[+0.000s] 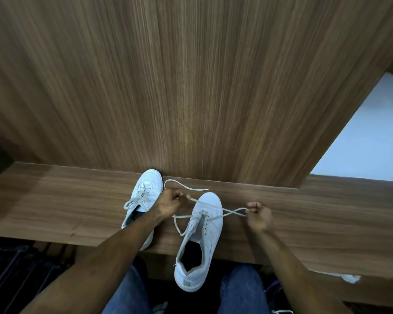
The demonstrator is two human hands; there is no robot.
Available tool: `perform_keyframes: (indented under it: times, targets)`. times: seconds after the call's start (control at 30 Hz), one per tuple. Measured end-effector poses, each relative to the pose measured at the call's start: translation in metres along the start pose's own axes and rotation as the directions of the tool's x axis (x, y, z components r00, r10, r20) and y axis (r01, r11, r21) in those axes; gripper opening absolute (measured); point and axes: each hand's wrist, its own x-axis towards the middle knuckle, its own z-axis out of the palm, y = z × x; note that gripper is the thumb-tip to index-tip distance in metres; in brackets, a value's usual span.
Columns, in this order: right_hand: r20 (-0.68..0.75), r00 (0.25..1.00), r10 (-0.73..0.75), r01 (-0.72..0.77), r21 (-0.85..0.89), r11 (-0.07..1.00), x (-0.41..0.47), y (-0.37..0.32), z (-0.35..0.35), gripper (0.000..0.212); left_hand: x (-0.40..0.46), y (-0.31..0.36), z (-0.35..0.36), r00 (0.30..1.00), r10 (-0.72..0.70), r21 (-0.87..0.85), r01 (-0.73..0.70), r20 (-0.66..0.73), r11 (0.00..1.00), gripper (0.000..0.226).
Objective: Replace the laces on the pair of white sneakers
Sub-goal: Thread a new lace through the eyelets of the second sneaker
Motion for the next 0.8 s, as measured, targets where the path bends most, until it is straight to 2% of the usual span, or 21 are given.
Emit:
perform_keyframes:
  times: [0.07,0.13,0.2,0.27,0.33,0.5,0.57,0.6,0.7,0.73,0.8]
  targets:
    - [0.128,0.971,-0.201,0.22,-0.16,0.962,-0.011,-0.006,0.008,0.032,0.001,0.004,0.008,0.999,0.037,-0.002,-0.037,0.026,0.999,0.023]
    - [0.328,0.886,-0.327,0.387,-0.135,0.912,-0.024,-0.019,0.019,0.035,0.0,0.011,0.02,0.993,0.083,0.018,-0.084,0.078,0.996,0.023]
    - [0.475,0.78,-0.408,0.511,-0.106,0.853,-0.031,-0.029,0.032,0.028,0.0,0.015,0.032,0.986,0.116,0.037,-0.121,0.118,0.992,0.02]
    - [0.485,0.746,-0.456,0.568,-0.105,0.816,-0.033,-0.031,0.041,0.011,0.001,0.016,0.04,0.983,0.143,0.06,-0.151,0.118,0.987,0.025]
    - [0.422,0.792,-0.441,0.538,-0.14,0.831,-0.028,-0.03,0.039,0.014,0.002,0.01,0.038,0.986,0.123,0.084,-0.132,0.108,0.988,0.026]
    - [0.111,0.971,-0.211,0.226,-0.15,0.962,-0.007,-0.013,0.005,0.014,0.003,-0.017,0.012,0.997,0.071,0.151,-0.076,0.038,0.986,0.03]
    - [0.024,0.994,-0.108,0.111,-0.159,0.981,-0.001,-0.005,-0.008,0.015,0.001,-0.022,0.006,0.999,0.055,0.169,-0.054,0.0,0.984,0.033]
    - [0.024,0.995,-0.093,0.096,-0.184,0.978,0.002,-0.001,-0.011,0.017,0.0,-0.022,0.004,0.999,0.05,0.16,-0.048,-0.012,0.986,0.033]
    - [0.12,0.982,-0.148,0.181,-0.342,0.922,0.0,0.005,-0.006,0.027,0.0,-0.02,0.009,0.999,0.044,0.118,-0.042,-0.012,0.992,0.029]
    - [0.173,0.962,-0.211,0.263,-0.381,0.886,-0.004,0.004,-0.001,0.034,0.0,-0.019,0.013,0.999,0.052,0.115,-0.052,0.004,0.992,0.028]
    - [0.32,0.873,-0.369,0.471,-0.352,0.809,-0.016,-0.001,0.014,0.043,0.0,-0.013,0.025,0.996,0.068,0.116,-0.074,0.051,0.99,0.025]
